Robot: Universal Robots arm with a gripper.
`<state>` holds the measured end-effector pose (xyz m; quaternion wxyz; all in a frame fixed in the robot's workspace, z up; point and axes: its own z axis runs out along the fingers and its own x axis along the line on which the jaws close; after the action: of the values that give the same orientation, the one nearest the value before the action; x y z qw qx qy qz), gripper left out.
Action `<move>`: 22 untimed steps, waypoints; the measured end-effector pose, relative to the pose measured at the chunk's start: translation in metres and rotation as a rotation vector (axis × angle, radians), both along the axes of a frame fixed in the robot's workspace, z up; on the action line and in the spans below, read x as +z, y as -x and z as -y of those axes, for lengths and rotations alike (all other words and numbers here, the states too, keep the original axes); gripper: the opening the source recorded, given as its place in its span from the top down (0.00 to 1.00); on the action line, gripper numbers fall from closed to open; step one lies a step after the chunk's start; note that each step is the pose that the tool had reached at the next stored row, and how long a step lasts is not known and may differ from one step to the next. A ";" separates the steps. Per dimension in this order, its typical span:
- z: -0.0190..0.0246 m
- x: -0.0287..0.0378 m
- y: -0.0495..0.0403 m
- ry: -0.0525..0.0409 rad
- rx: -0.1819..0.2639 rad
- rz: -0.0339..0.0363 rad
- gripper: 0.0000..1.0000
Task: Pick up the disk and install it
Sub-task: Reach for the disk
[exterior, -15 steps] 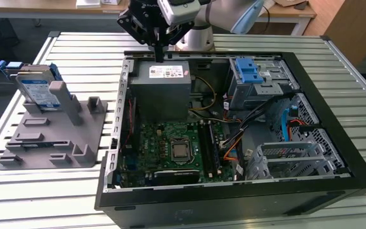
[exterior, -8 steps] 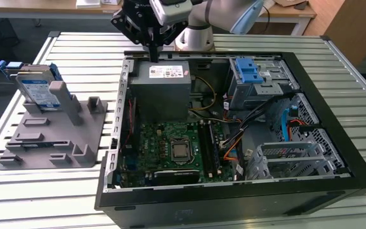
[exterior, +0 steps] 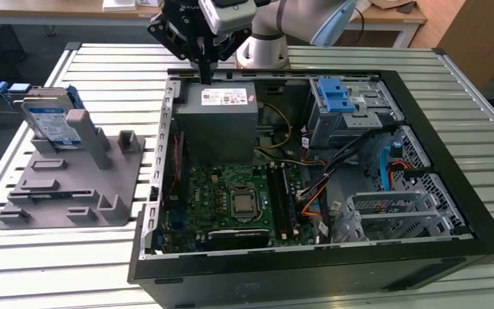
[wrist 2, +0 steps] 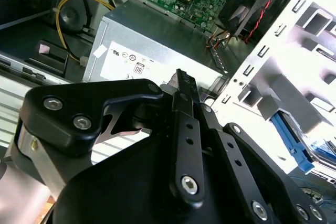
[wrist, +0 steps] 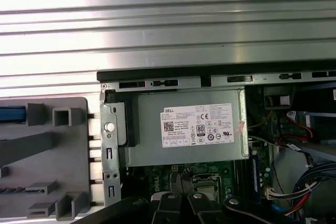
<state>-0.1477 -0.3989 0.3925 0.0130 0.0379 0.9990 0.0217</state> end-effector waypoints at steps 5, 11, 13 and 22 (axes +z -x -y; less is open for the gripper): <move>0.0000 0.0000 0.0011 0.0000 0.000 0.0000 0.89; 0.0000 0.0000 0.0019 0.0000 0.000 0.0000 0.89; 0.0000 0.0000 0.0025 0.0001 0.000 0.0000 0.89; 0.0000 -0.0001 0.0053 0.0000 0.000 0.0000 0.89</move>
<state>-0.1530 -0.3989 0.3924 0.0130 0.0379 0.9990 0.0217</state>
